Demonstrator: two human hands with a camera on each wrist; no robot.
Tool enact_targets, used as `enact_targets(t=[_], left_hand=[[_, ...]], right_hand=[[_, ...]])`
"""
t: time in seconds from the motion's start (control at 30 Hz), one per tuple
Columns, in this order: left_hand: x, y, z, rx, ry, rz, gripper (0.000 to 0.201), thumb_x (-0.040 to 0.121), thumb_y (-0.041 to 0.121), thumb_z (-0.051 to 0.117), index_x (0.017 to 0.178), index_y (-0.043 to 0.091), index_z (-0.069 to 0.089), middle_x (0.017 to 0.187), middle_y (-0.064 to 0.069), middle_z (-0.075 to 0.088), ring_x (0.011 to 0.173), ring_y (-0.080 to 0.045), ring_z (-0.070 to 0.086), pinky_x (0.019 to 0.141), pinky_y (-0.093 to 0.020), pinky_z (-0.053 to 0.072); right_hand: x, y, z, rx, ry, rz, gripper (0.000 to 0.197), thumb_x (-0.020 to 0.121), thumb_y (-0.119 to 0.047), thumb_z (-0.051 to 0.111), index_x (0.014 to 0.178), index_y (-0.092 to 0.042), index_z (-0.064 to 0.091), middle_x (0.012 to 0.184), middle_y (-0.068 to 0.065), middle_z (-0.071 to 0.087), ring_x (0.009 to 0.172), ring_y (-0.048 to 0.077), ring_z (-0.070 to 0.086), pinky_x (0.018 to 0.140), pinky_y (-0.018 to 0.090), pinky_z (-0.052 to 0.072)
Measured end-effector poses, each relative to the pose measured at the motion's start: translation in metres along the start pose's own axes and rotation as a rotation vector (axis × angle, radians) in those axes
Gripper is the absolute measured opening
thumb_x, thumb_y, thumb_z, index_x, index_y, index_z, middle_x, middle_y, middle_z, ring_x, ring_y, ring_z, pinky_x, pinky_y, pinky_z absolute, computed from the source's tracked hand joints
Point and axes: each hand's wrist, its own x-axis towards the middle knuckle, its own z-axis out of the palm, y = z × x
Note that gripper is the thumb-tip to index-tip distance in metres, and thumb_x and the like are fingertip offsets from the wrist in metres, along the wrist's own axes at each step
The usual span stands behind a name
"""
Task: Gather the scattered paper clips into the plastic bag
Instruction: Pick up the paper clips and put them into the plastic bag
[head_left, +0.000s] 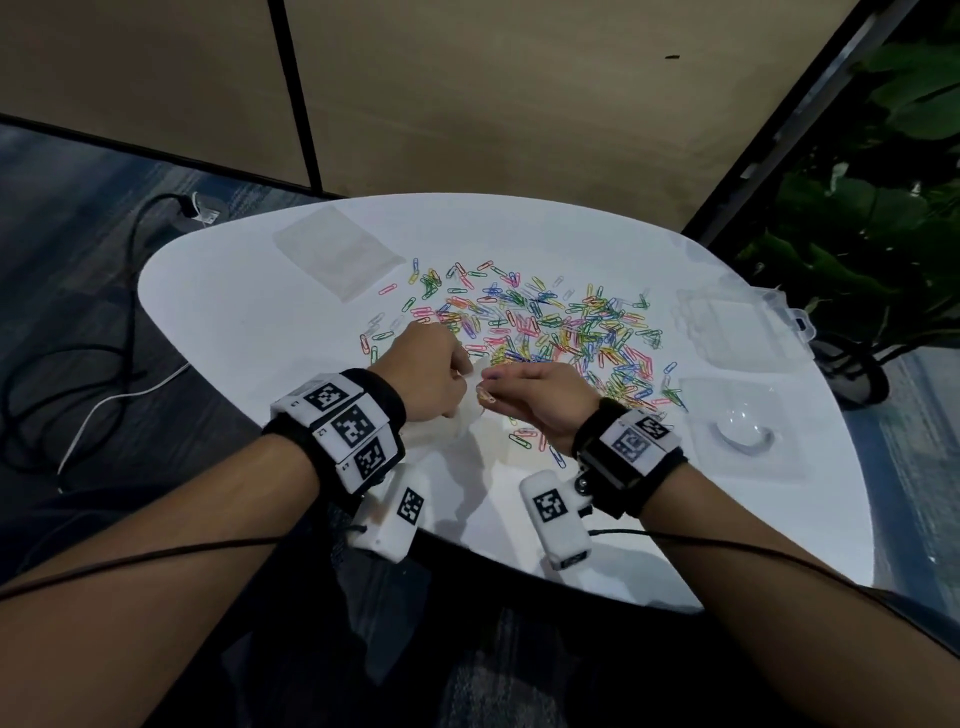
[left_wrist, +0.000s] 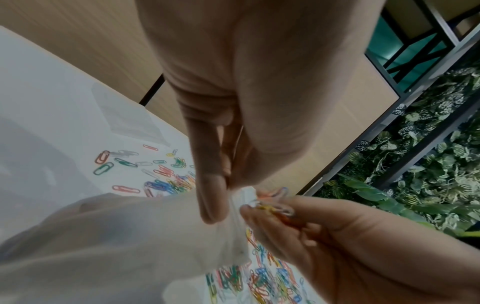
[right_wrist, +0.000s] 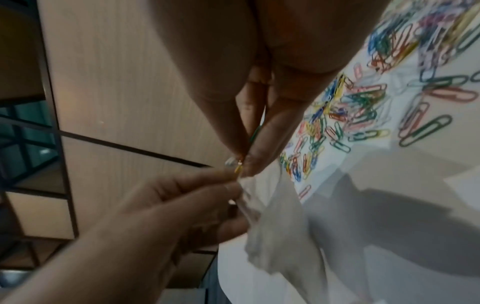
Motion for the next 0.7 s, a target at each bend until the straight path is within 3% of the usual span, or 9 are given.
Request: enact_targets(t=[0.1,0.2,0.3,0.4,0.53,0.6,0.67,0.7], left_hand=[[-0.005,0.004,0.003,-0.010,0.033,0.043,0.024,0.086,0.004,0.057,0.101,0.007,0.076,0.068,-0.008,0.075,0.066,-0.015,0.075,0.080,-0.032,0.060],[-0.005,0.000,0.005,-0.021,0.046,0.039,0.025,0.086,0.004,0.057,0.103,0.007,0.075,0.071,-0.006,0.074,0.064,-0.014,0.074,0.080,-0.032,0.060],[-0.002,-0.004,0.002,-0.034,0.046,0.019,0.026,0.085,0.003,0.057,0.101,0.009,0.076,0.074,-0.007,0.076,0.065,-0.014,0.074,0.079,-0.033,0.061],[-0.002,-0.003,-0.003,-0.021,0.036,0.018,0.027,0.084,0.004,0.056,0.097,0.012,0.078,0.067,-0.005,0.075,0.066,-0.013,0.074,0.075,-0.028,0.060],[-0.003,-0.003,-0.008,-0.018,0.058,-0.020,0.028,0.087,0.004,0.056,0.107,0.009,0.074,0.066,0.007,0.063,0.072,-0.017,0.074,0.080,-0.032,0.059],[-0.005,-0.004,-0.012,-0.028,0.068,-0.026,0.028,0.089,0.002,0.055,0.110,0.007,0.073,0.082,-0.001,0.068,0.078,-0.021,0.074,0.083,-0.035,0.059],[-0.007,-0.006,-0.015,-0.015,0.079,-0.019,0.029,0.089,0.002,0.055,0.112,0.006,0.073,0.099,-0.008,0.072,0.084,-0.023,0.072,0.086,-0.035,0.058],[-0.008,-0.007,-0.016,-0.010,0.084,-0.017,0.030,0.089,0.002,0.055,0.113,0.007,0.073,0.102,-0.009,0.073,0.085,-0.023,0.071,0.088,-0.035,0.057]], right_hand=[[0.008,0.010,0.008,-0.158,0.056,-0.029,0.014,0.082,0.007,0.068,0.095,0.013,0.068,0.095,0.028,0.069,0.080,0.029,0.070,0.083,0.034,0.060],[0.015,0.012,0.009,-0.554,0.055,-0.142,0.023,0.076,-0.008,0.071,0.098,-0.007,0.075,0.093,0.015,0.075,0.090,0.025,0.072,0.093,0.043,0.056],[0.011,0.004,0.009,-0.798,-0.040,-0.173,0.031,0.079,-0.003,0.070,0.109,-0.010,0.073,0.100,0.007,0.076,0.097,0.020,0.071,0.096,0.038,0.053],[0.002,-0.002,0.008,-0.757,-0.095,-0.232,0.028,0.081,0.000,0.066,0.105,-0.012,0.074,0.091,0.005,0.077,0.086,0.015,0.074,0.091,0.036,0.056],[-0.007,-0.007,-0.005,-0.629,0.049,-0.322,0.016,0.084,0.000,0.068,0.097,-0.008,0.074,0.087,0.012,0.073,0.075,0.026,0.073,0.072,0.034,0.062],[-0.006,-0.002,-0.026,-0.809,0.097,-0.229,0.023,0.081,-0.009,0.076,0.102,-0.014,0.068,0.092,0.008,0.069,0.069,0.024,0.071,0.063,0.030,0.062],[-0.004,0.011,-0.052,-1.155,0.112,-0.006,0.056,0.072,-0.024,0.085,0.118,-0.021,0.055,0.105,0.003,0.063,0.068,0.018,0.068,0.059,0.025,0.058],[-0.005,0.019,-0.061,-1.295,0.112,0.102,0.072,0.067,-0.029,0.088,0.127,-0.020,0.047,0.113,0.004,0.061,0.075,0.019,0.068,0.065,0.027,0.057]])
